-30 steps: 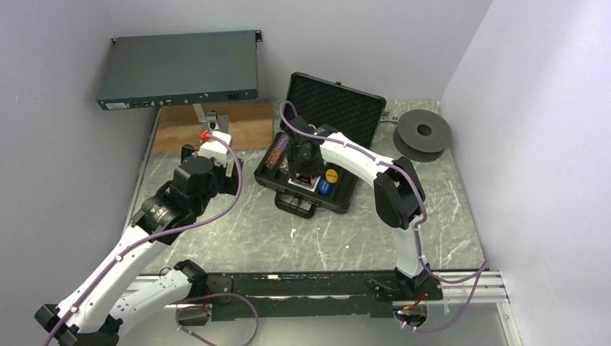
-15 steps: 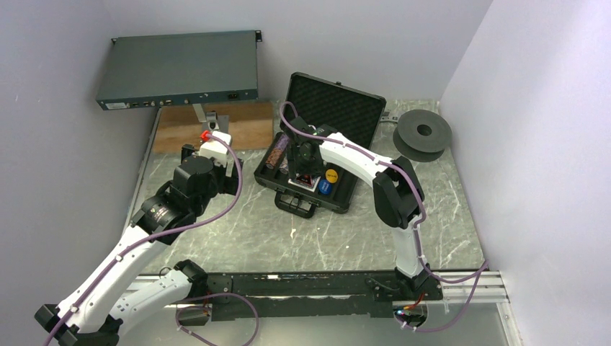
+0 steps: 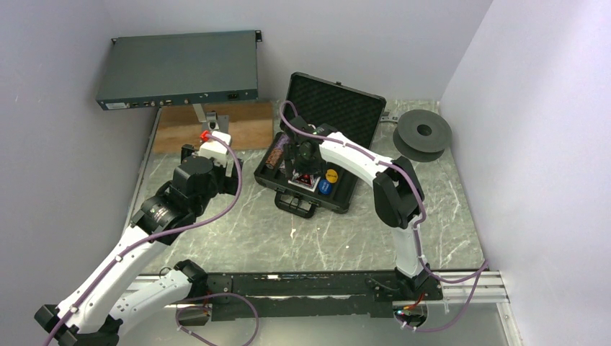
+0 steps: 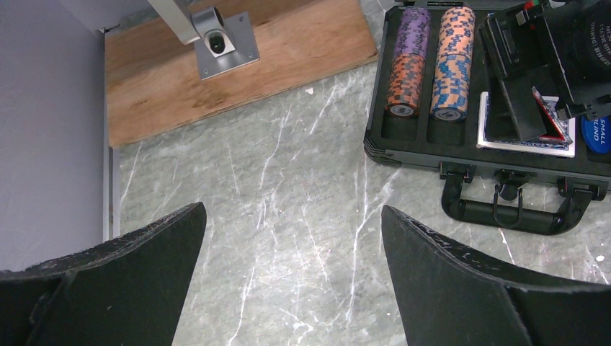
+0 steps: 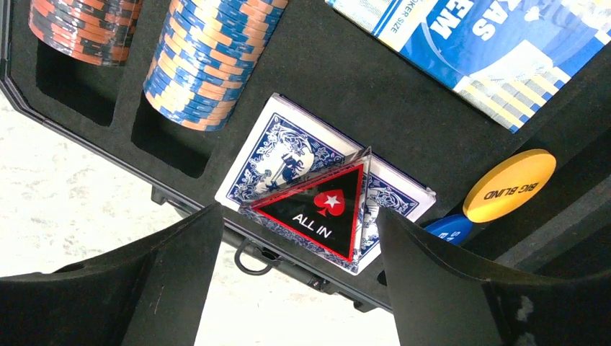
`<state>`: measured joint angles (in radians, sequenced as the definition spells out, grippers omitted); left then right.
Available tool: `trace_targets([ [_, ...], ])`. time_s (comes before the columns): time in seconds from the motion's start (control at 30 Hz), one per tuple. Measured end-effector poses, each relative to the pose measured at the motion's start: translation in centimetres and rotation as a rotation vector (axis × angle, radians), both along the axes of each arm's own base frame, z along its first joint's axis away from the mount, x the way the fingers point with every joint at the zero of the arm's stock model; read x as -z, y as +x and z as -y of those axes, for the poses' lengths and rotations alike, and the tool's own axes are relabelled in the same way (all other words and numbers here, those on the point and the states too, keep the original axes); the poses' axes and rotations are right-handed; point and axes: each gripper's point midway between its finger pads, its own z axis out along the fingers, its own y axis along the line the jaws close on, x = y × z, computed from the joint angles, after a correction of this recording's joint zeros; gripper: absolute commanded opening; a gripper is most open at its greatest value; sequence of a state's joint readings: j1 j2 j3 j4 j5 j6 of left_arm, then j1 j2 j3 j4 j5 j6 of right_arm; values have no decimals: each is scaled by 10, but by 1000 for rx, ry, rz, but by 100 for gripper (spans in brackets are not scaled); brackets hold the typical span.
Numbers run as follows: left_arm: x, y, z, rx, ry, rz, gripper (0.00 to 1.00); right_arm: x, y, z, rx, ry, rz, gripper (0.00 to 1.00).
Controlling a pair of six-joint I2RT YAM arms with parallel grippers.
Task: Pack up texas hold em set
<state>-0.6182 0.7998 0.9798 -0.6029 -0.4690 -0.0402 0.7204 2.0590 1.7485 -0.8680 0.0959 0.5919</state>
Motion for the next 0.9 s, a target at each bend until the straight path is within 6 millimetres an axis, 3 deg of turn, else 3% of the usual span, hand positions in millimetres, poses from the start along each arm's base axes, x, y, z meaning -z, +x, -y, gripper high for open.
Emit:
trace_targets([
  [0.2, -1, -1, 0, 0, -3, 4, 98, -13, 1, 2, -26, -2, 21, 81],
  [0.53, -1, -1, -1, 0, -3, 5, 98, -86, 14, 3, -97, 45, 188, 81],
  [0.73, -1, 0, 0, 0, -2, 3, 97, -107, 22, 18, -100, 21, 268, 82],
  [0.9, 2, 1, 0, -1, 4, -5, 97, -131, 35, 45, -96, -30, 377, 82],
])
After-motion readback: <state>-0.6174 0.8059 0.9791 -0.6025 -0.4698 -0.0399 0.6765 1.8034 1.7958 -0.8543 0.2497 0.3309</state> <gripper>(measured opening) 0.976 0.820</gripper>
